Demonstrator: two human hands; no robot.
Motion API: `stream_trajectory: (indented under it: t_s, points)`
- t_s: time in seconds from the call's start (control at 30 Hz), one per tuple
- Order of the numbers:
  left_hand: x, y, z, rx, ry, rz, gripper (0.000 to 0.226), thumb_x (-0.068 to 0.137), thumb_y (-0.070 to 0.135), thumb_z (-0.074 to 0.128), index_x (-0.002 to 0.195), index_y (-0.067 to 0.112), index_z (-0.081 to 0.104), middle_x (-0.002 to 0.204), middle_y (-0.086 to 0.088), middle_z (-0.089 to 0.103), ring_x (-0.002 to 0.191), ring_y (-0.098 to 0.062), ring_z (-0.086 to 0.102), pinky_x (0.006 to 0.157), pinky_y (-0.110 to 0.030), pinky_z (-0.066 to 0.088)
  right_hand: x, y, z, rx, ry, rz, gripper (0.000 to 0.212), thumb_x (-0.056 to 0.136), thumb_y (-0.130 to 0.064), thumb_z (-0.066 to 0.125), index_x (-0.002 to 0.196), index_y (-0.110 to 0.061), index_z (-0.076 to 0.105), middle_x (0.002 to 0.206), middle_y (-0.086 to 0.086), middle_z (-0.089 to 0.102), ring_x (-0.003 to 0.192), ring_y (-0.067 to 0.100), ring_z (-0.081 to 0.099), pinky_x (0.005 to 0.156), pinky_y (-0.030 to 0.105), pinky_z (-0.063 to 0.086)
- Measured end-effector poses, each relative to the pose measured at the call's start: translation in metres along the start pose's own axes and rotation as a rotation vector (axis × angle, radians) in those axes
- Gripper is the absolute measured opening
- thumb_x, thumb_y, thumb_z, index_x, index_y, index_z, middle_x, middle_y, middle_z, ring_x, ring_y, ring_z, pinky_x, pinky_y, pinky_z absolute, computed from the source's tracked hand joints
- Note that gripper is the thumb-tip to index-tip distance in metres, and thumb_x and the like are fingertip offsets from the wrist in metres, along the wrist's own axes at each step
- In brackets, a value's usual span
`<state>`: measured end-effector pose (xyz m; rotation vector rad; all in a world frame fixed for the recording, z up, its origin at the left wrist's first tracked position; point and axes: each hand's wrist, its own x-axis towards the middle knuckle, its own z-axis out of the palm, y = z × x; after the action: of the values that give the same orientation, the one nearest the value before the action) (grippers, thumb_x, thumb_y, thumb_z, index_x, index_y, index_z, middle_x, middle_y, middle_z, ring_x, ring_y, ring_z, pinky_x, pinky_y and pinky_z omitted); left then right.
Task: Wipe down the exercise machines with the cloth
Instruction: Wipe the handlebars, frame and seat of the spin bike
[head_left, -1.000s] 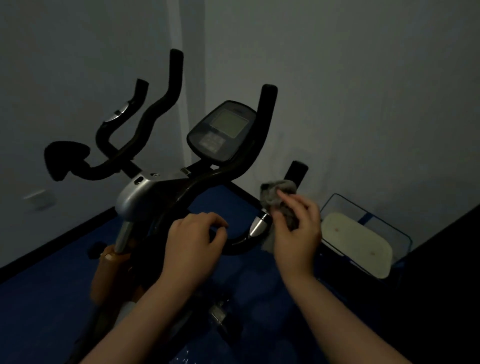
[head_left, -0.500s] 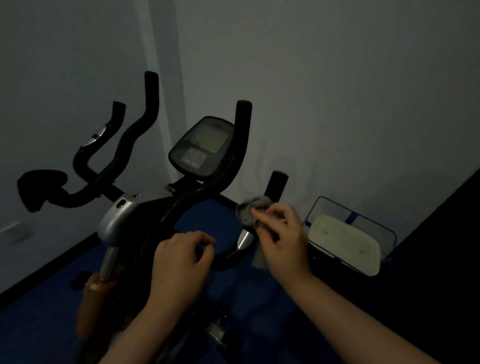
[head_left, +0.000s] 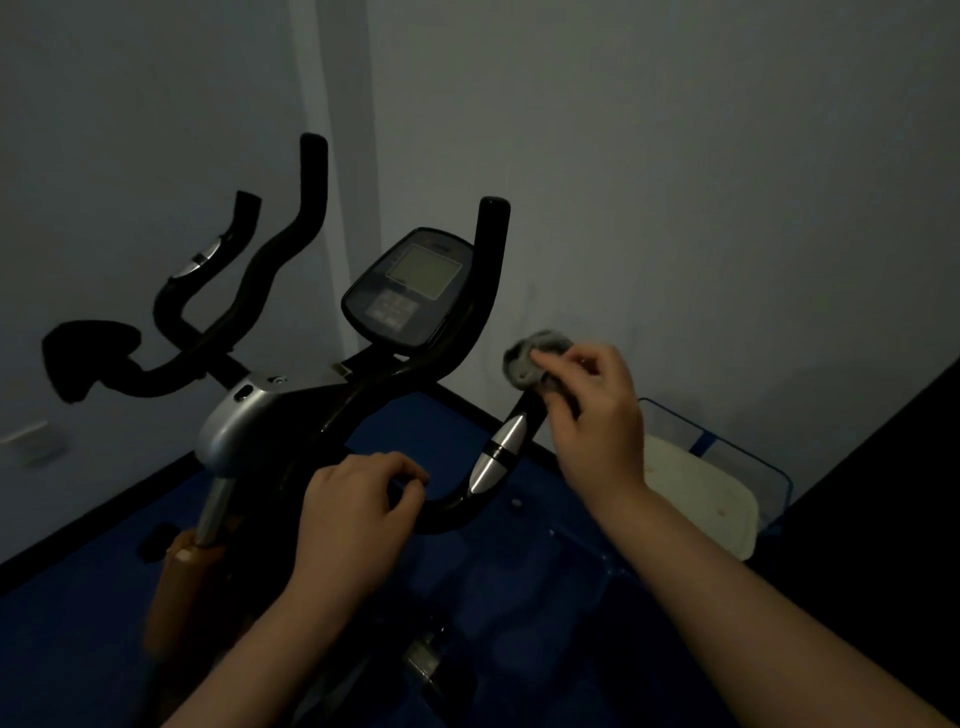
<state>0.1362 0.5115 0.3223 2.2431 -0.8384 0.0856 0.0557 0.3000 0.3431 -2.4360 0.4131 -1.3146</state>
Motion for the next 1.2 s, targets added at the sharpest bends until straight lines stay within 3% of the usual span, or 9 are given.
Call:
stream_trajectory:
  t_s: [0.17, 0.3, 0.4, 0.57, 0.7, 0.83, 1.0, 1.13, 1.2]
  points:
    - [-0.002, 0.001, -0.001, -0.027, 0.006, -0.032, 0.021, 0.078, 0.035, 0.049, 0.081, 0.031, 0.069, 0.077, 0.017, 0.066, 0.078, -0.006, 0.059, 0.08, -0.034, 0.045, -0.032, -0.014, 0.015, 0.102, -0.053, 0.127, 0.029, 0.085, -0.001, 0.067, 0.111, -0.012, 0.072, 0.103, -0.007, 0.047, 0.093, 0.001, 0.049, 0.081, 0.006, 0.042]
    - [-0.001, 0.0, 0.0, 0.0, -0.009, -0.02, 0.022, 0.078, 0.038, 0.048, 0.082, 0.032, 0.069, 0.079, 0.017, 0.067, 0.079, -0.006, 0.061, 0.082, -0.035, 0.045, -0.01, 0.001, 0.004, 0.046, -0.045, 0.004, 0.028, 0.084, -0.003, 0.064, 0.11, -0.012, 0.071, 0.104, 0.0, 0.051, 0.095, 0.011, 0.053, 0.081, 0.018, 0.047]
    - [-0.001, 0.0, 0.0, -0.048, 0.011, -0.051, 0.016, 0.082, 0.034, 0.053, 0.082, 0.032, 0.069, 0.077, 0.018, 0.066, 0.076, -0.005, 0.061, 0.082, -0.039, 0.049, -0.046, -0.022, 0.016, 0.123, 0.052, 0.159, 0.029, 0.085, -0.002, 0.064, 0.108, -0.019, 0.07, 0.106, -0.002, 0.049, 0.096, -0.002, 0.05, 0.083, 0.014, 0.047]
    - [-0.001, 0.0, -0.001, -0.105, -0.001, -0.07, 0.024, 0.08, 0.039, 0.046, 0.082, 0.033, 0.069, 0.075, 0.016, 0.065, 0.075, -0.006, 0.061, 0.079, -0.044, 0.05, -0.077, -0.036, 0.016, 0.136, -0.236, -0.207, 0.025, 0.083, -0.017, 0.059, 0.104, -0.017, 0.072, 0.102, -0.004, 0.049, 0.09, 0.013, 0.053, 0.077, 0.018, 0.047]
    - [-0.003, 0.0, -0.001, -0.148, 0.042, -0.101, 0.02, 0.08, 0.032, 0.049, 0.085, 0.033, 0.069, 0.081, 0.016, 0.068, 0.081, -0.006, 0.063, 0.084, -0.045, 0.05, -0.056, -0.027, 0.012, 0.156, -0.062, 0.074, 0.023, 0.085, -0.019, 0.063, 0.105, -0.015, 0.073, 0.103, -0.006, 0.047, 0.089, 0.007, 0.052, 0.075, 0.017, 0.049]
    - [-0.003, -0.002, -0.001, -0.124, 0.014, -0.1, 0.02, 0.079, 0.032, 0.048, 0.083, 0.032, 0.068, 0.076, 0.013, 0.067, 0.075, -0.009, 0.062, 0.078, -0.046, 0.05, -0.069, -0.048, 0.009, 0.094, -0.367, -0.185, 0.02, 0.084, -0.019, 0.06, 0.1, -0.018, 0.071, 0.095, -0.001, 0.051, 0.084, 0.014, 0.052, 0.066, 0.024, 0.05]
    - [-0.002, 0.001, -0.002, -0.121, 0.005, -0.096, 0.021, 0.08, 0.033, 0.047, 0.084, 0.035, 0.069, 0.078, 0.015, 0.067, 0.08, -0.008, 0.062, 0.084, -0.044, 0.05, -0.022, -0.028, 0.004, 0.023, -0.169, 0.107, 0.016, 0.083, -0.014, 0.069, 0.098, -0.02, 0.073, 0.096, -0.004, 0.047, 0.082, 0.014, 0.053, 0.063, 0.027, 0.048]
    - [-0.002, 0.0, -0.002, -0.11, 0.003, -0.087, 0.025, 0.079, 0.037, 0.044, 0.083, 0.033, 0.069, 0.076, 0.014, 0.067, 0.077, -0.008, 0.062, 0.08, -0.045, 0.05, -0.048, -0.068, 0.009, -0.092, -0.516, -0.199, 0.011, 0.084, -0.022, 0.062, 0.09, -0.019, 0.071, 0.097, -0.001, 0.048, 0.083, 0.019, 0.055, 0.053, 0.031, 0.047]
    - [-0.002, 0.0, -0.002, -0.114, 0.001, -0.087, 0.025, 0.079, 0.038, 0.044, 0.083, 0.034, 0.069, 0.078, 0.014, 0.068, 0.079, -0.009, 0.062, 0.082, -0.045, 0.049, -0.022, -0.06, 0.007, -0.161, -0.606, -0.131, 0.017, 0.09, -0.029, 0.058, 0.102, -0.024, 0.069, 0.101, -0.005, 0.044, 0.087, 0.014, 0.048, 0.061, 0.028, 0.041]
